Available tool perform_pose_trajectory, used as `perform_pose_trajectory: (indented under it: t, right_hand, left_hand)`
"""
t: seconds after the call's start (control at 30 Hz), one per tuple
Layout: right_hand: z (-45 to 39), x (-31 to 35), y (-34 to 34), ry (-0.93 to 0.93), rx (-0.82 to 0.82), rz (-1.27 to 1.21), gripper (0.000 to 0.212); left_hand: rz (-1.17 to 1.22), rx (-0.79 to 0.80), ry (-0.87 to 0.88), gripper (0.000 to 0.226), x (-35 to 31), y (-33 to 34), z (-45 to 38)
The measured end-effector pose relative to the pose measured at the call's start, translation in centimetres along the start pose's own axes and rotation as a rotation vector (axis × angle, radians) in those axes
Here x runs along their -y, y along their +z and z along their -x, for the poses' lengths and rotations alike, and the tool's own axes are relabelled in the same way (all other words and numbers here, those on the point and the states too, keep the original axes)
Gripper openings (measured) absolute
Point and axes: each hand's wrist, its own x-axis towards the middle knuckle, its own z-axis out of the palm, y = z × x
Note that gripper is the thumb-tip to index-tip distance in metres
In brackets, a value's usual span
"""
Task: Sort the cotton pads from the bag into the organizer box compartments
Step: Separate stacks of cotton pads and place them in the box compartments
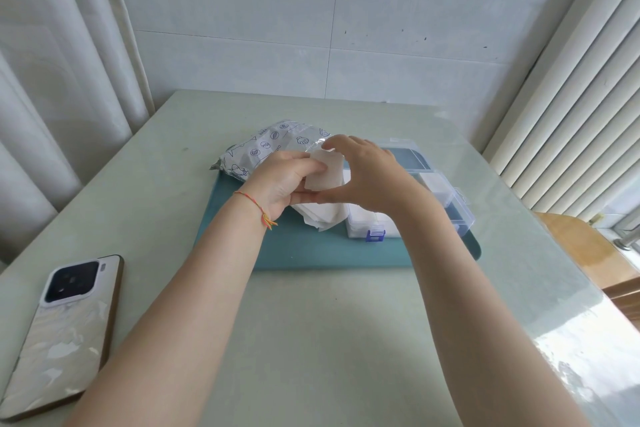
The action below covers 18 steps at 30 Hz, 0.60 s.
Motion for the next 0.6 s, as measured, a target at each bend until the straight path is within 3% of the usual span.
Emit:
perform_pose_trajectory:
  t: [0.13, 0.27, 0.37, 0.6]
  right_hand:
    - [-0.1, 0.1, 0.1, 0.038, -0.058, -0.182, 0.087]
    - [-0.3, 1.3, 0.6, 0.113, -0.127, -0.410, 0.084]
    - [-0.2, 2.3, 1.3, 0.126, -0.098, -0.430, 0.078]
    - [-0.3, 3.1, 2.2, 0.108, -0.091, -0.460, 0.078]
  left_hand:
    - [0.102, -0.057, 0.017, 0.015, 0.2, 0.1, -0.3]
    - [0.488, -0.086, -0.009, 0.014, 0.1, 0.1, -0.8]
    - [0.732, -0.033, -0.039, 0.022, -0.1, 0.3, -0.6]
    - [0.763, -0.024, -0.034, 0.028, -0.1, 0.4, -0.5]
